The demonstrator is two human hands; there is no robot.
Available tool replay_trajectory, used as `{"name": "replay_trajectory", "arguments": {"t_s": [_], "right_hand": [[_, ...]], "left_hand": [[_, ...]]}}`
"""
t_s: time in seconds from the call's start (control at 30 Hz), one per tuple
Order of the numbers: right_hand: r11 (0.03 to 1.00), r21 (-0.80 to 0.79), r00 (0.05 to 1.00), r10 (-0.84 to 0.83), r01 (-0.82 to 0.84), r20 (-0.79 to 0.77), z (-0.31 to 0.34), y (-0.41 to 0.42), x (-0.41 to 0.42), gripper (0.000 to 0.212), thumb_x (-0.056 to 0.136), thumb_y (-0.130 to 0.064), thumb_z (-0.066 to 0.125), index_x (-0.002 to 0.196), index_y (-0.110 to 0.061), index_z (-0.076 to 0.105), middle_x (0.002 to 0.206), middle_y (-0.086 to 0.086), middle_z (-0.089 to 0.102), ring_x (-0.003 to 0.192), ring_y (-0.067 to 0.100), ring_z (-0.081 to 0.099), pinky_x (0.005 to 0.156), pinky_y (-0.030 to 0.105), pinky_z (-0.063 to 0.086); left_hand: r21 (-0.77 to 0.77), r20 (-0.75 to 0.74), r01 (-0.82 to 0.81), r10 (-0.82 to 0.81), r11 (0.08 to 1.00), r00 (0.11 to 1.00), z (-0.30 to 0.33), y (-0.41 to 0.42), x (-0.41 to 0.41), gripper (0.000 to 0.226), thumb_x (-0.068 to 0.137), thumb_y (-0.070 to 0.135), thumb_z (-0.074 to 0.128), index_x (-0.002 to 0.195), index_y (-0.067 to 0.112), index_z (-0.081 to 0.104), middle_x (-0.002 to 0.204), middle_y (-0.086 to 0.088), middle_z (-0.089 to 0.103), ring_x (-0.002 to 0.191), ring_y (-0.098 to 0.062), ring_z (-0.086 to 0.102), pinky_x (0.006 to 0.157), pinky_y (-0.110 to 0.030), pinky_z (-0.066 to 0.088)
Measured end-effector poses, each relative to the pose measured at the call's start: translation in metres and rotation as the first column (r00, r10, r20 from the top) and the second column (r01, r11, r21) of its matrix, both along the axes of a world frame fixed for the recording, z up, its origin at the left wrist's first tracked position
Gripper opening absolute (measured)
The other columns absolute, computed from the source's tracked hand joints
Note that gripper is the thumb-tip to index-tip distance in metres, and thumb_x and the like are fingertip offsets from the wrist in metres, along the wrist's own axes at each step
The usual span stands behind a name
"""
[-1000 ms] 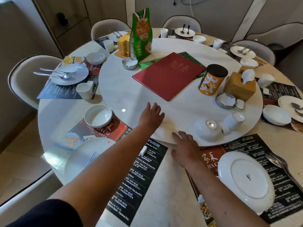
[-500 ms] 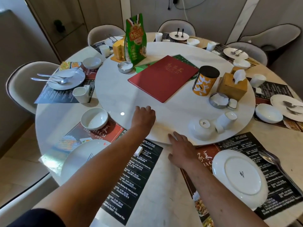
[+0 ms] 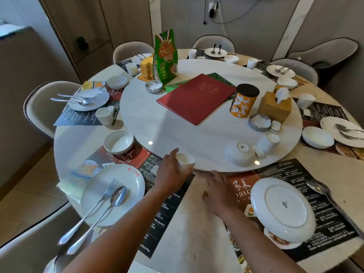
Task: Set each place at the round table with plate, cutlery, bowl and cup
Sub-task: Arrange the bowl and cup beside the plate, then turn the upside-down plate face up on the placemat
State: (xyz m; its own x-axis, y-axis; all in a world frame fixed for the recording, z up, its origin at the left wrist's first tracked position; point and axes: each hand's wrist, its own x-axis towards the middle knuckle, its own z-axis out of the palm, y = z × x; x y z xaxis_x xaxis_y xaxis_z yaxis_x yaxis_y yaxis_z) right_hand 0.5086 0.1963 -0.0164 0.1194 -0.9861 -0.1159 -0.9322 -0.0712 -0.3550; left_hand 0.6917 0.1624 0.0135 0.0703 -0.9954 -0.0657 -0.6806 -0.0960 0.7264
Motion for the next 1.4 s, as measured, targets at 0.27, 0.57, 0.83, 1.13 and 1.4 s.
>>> {"name": "replay_trajectory", "arguments": {"t_s": [0.27,0.57,0.83,1.13,1.4], "right_hand": [[0.990,0.130,0.997,0.057,-0.049,-0.059,-0.005,0.015,-0.001,0.054,0.092,-0.033,0.055,0.144,-0.024,0.044,0.153,-0.005,0.032,0.138,0.020,0.030,0.106,0.038,0.042],[0.966,0.239,0.992,0.112,-0.093,-0.066,0.001,0.011,-0.009,0.072,0.087,-0.035,0.064,0.153,-0.025,0.036,0.163,-0.006,0.019,0.149,0.019,0.018,0.115,0.040,0.034],[0.955,0.275,0.987,0.136,-0.109,-0.083,0.001,0.010,-0.011,0.080,0.088,-0.036,0.067,0.157,-0.025,0.028,0.165,-0.007,0.011,0.151,0.019,0.014,0.118,0.041,0.031],[0.948,0.297,0.982,0.156,-0.118,-0.109,0.001,0.011,-0.011,0.079,0.089,-0.035,0.064,0.157,-0.027,0.024,0.166,-0.007,0.007,0.151,0.020,0.012,0.115,0.043,0.034],[0.946,0.299,0.980,0.165,-0.126,-0.107,0.001,0.012,-0.013,0.079,0.091,-0.034,0.064,0.158,-0.026,0.022,0.167,-0.008,0.005,0.152,0.020,0.009,0.116,0.044,0.032]], "left_hand": [[-0.027,0.127,0.011,-0.007,1.000,0.992,-0.014,0.012,0.003,0.073,0.076,0.057,0.076,0.135,0.024,0.046,0.129,0.002,0.058,0.116,-0.021,0.056,0.088,-0.033,0.046],[-0.068,0.155,0.027,-0.016,0.997,0.988,-0.028,0.016,-0.004,0.077,0.076,0.048,0.080,0.139,0.022,0.044,0.129,-0.002,0.058,0.114,-0.025,0.060,0.082,-0.033,0.047],[-0.018,0.254,0.056,-0.049,0.998,0.966,-0.027,0.026,-0.003,0.083,0.082,0.053,0.073,0.152,0.035,0.033,0.131,-0.003,0.050,0.110,-0.024,0.060,0.083,-0.033,0.050],[-0.002,0.307,-0.016,0.016,1.000,0.952,-0.023,0.023,-0.007,0.072,0.080,0.055,0.073,0.140,0.031,0.043,0.129,-0.006,0.050,0.102,-0.032,0.064,0.078,-0.037,0.050],[-0.003,0.329,-0.002,0.003,1.000,0.944,-0.026,0.023,-0.008,0.072,0.081,0.055,0.072,0.140,0.029,0.040,0.128,-0.007,0.048,0.100,-0.032,0.063,0.076,-0.036,0.051]]}}
